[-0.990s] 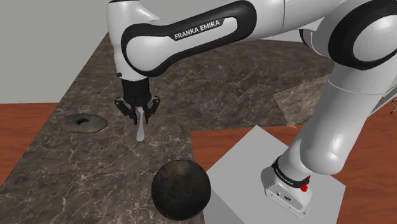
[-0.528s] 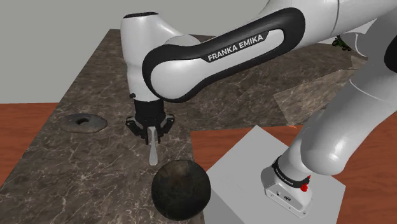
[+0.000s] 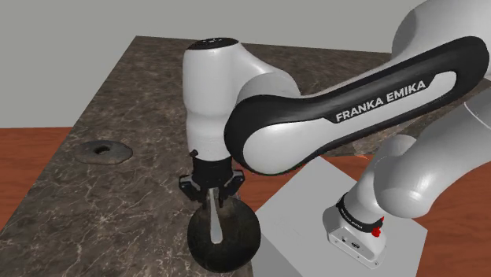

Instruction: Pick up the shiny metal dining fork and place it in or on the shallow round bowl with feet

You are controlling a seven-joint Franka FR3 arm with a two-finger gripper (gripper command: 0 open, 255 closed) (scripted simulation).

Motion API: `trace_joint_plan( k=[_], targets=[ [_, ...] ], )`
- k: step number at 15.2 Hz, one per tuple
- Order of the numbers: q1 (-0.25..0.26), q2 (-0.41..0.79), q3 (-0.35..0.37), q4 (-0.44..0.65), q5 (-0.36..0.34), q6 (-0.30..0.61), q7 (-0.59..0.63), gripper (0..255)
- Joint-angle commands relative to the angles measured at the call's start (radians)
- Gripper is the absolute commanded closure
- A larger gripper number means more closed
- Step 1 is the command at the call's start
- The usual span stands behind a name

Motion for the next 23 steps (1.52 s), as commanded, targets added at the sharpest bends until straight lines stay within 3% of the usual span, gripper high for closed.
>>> trace_joint_plan(
  k=[1, 3, 13, 21, 22, 23],
  targets=[
    [0.028, -0.053, 0.014, -0.049, 0.04, 0.006, 0.015, 255],
    [0.062, -0.108, 0.029, -0.093, 0.082, 0.006, 0.035, 255],
    [0.056, -0.015, 0.071, -0.171, 0.072, 0.172, 0.036, 255],
    [0.056, -0.015, 0.071, -0.171, 0.072, 0.172, 0.036, 255],
    [0.056, -0.015, 0.071, -0.171, 0.072, 0.172, 0.036, 0],
    [0.056, -0.015, 0.071, -0.171, 0.072, 0.172, 0.036, 0]
  ],
)
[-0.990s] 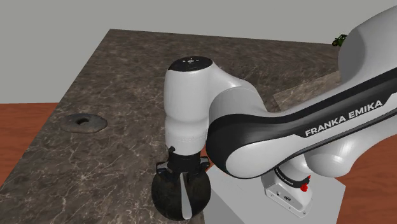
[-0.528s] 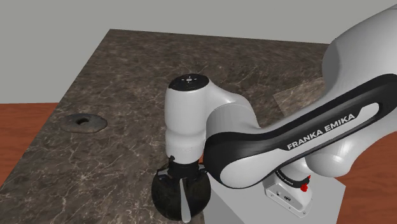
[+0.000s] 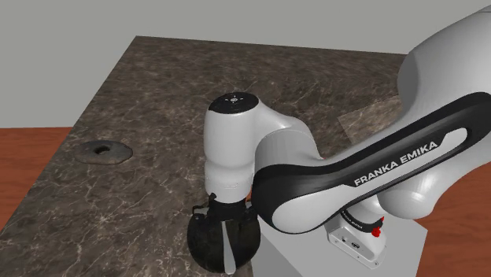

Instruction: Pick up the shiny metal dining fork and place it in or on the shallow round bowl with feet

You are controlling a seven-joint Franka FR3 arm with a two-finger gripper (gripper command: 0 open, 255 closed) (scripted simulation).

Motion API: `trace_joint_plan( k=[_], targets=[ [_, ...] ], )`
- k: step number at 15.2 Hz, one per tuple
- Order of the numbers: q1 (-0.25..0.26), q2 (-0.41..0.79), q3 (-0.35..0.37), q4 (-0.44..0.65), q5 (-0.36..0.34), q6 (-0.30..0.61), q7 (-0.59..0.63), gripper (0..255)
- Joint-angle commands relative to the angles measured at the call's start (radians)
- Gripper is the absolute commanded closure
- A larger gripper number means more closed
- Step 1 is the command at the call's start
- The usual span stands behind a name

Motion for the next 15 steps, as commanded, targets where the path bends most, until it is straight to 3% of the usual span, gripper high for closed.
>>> trace_joint_plan(
  k=[1, 4, 8, 15],
  targets=[
    [0.0, 0.0, 0.0, 0.0, 0.0, 0.0, 0.0, 0],
    [0.0, 0.0, 0.0, 0.0, 0.0, 0.0, 0.0, 0],
    [0.0, -0.083, -0.047, 0.067, 0.006, -0.149, -0.016, 0],
    [0.0, -0.083, -0.047, 0.067, 0.006, -0.149, -0.016, 0]
  ],
)
